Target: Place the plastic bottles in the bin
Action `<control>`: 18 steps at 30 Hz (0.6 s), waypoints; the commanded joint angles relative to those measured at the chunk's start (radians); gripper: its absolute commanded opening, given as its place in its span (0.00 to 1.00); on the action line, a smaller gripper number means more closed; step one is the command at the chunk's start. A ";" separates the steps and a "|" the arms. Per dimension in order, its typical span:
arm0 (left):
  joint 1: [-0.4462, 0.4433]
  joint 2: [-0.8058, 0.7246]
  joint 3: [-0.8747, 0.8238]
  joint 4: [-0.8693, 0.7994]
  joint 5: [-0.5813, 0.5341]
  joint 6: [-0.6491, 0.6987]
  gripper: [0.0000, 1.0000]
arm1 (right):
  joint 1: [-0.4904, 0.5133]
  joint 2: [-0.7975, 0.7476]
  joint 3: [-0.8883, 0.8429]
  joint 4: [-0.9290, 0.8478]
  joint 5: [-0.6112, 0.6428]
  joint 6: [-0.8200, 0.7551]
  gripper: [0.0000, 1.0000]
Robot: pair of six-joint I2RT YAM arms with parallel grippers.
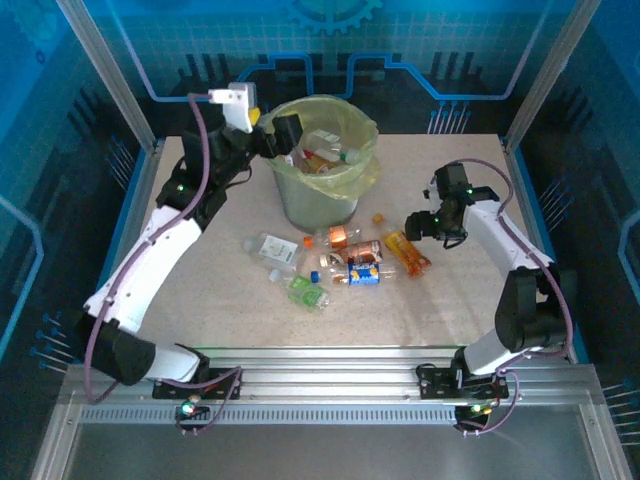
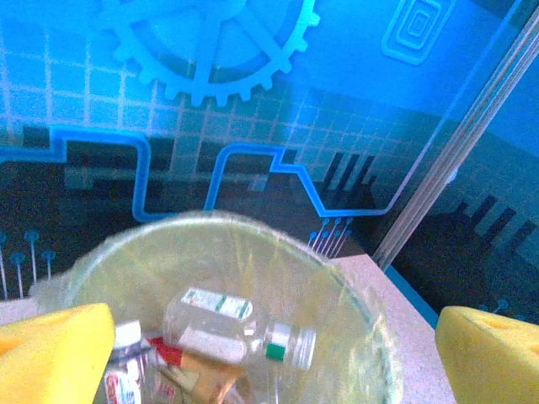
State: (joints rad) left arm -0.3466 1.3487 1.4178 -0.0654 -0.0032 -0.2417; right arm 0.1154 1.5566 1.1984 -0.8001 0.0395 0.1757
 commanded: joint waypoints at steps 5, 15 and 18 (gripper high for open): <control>0.006 -0.231 -0.340 0.077 -0.109 -0.138 0.99 | 0.038 0.085 0.065 -0.030 -0.039 -0.031 0.84; 0.008 -0.405 -0.595 0.077 -0.285 -0.238 0.99 | 0.097 0.182 0.118 -0.049 -0.009 -0.053 0.86; 0.007 -0.419 -0.618 0.075 -0.312 -0.245 0.99 | 0.098 0.195 0.113 -0.043 -0.014 -0.052 0.86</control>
State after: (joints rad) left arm -0.3454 0.9527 0.8200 -0.0170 -0.2474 -0.4515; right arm 0.2047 1.7325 1.2869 -0.8158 0.0219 0.1375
